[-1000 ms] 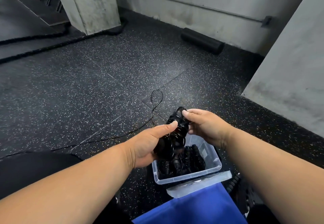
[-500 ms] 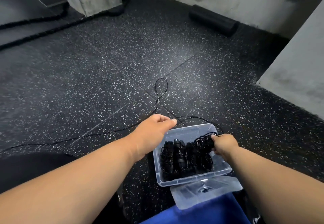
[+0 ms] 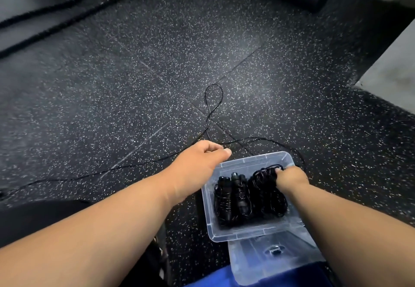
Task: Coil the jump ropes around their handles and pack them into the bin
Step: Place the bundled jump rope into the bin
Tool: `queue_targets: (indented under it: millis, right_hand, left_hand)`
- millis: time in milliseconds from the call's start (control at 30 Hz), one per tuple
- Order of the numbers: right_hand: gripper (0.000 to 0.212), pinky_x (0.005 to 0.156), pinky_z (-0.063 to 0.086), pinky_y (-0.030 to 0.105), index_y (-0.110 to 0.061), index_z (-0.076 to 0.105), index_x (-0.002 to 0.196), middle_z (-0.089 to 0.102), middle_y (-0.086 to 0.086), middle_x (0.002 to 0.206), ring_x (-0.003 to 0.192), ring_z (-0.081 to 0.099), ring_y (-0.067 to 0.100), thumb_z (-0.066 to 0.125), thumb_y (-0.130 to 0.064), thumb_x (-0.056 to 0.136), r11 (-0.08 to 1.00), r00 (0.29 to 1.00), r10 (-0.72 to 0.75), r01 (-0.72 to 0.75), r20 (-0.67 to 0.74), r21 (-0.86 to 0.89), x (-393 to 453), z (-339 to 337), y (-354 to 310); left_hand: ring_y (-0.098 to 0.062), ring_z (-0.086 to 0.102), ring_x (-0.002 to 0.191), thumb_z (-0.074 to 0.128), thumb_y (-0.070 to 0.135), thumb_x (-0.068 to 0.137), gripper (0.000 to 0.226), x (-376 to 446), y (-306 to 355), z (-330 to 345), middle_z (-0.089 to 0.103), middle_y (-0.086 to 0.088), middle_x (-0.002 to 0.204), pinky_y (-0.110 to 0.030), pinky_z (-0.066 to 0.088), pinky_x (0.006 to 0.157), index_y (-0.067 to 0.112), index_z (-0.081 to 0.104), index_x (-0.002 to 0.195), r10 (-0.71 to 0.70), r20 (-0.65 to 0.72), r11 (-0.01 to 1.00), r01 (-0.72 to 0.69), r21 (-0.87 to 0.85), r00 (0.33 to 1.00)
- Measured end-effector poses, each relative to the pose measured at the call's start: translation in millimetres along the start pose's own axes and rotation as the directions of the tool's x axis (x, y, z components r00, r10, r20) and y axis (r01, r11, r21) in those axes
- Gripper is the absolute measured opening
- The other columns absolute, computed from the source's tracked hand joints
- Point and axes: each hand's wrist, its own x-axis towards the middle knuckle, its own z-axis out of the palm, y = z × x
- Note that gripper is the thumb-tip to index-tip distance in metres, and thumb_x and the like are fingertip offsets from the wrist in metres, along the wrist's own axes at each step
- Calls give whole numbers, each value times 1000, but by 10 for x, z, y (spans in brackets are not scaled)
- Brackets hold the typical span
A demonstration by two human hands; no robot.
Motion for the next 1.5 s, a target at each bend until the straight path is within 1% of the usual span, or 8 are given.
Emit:
queue_targets:
  millis: [300,467,833,1067,1167,1267,1433,1500]
  right_hand:
    - [46,102,47,35,-14,45,152,54,14,143,130,55,32,36,-22,107,970,983,166,-177,76,164,314,325,97]
    - [44,103,51,47,1,58,134,62,25,132,118,62,41,38,-29,108,826,965,236,-262,116,500,490,489,61]
    - [77,119,31,51,-4,33,157,45,20,155,139,43,44,40,-60,104,498,862,448,-461,237,734,223,536,-205]
    - [75,114,39,49,-4,48,147,62,17,136,125,57,38,41,-64,102,335,857,423,-449,293,828,249,602,-138]
    - [67,84,51,39,-9,53,139,65,3,106,93,62,23,42,-64,102,244,837,401,-488,372,838,331,650,-61]
    - [68,52,40,28,-13,52,144,63,3,125,76,62,14,42,-65,101,246,848,400,-464,347,851,372,676,-56]
    - [65,73,53,33,-13,53,143,63,4,115,84,60,20,47,-63,101,158,838,398,-464,374,871,408,718,-116]
    - [44,61,54,31,-15,62,131,66,3,114,77,58,19,58,-47,100,117,841,384,-454,381,883,372,693,-169]
  left_hand:
    - [-21,69,113,67,53,95,24,232,57,76,72,-3,122,-36,56,98,36,70,112,-42,51,999,42,0,998]
    - [-16,68,109,70,53,94,23,317,43,127,72,2,117,-39,54,101,36,70,111,-46,80,999,46,12,996]
    - [-8,67,108,69,52,94,26,343,24,111,71,11,116,-34,54,101,38,68,116,-61,121,998,57,37,991]
    - [-8,67,111,69,50,96,25,339,12,108,72,10,117,-35,52,105,36,69,117,-105,169,994,111,-24,980]
    - [-14,68,115,67,47,98,27,311,35,136,73,4,123,-42,52,108,31,69,119,-154,229,978,181,-102,961]
    - [-12,68,113,71,51,94,25,324,-4,132,75,10,117,-40,52,107,37,70,114,-128,192,989,140,-54,973]
    - [-12,69,112,72,54,92,24,347,-28,104,75,11,116,-40,52,107,39,71,110,-127,162,990,135,-38,979]
    - [-10,68,112,71,52,94,22,348,-22,103,74,12,115,-39,52,107,39,71,111,-129,168,990,136,-29,977]
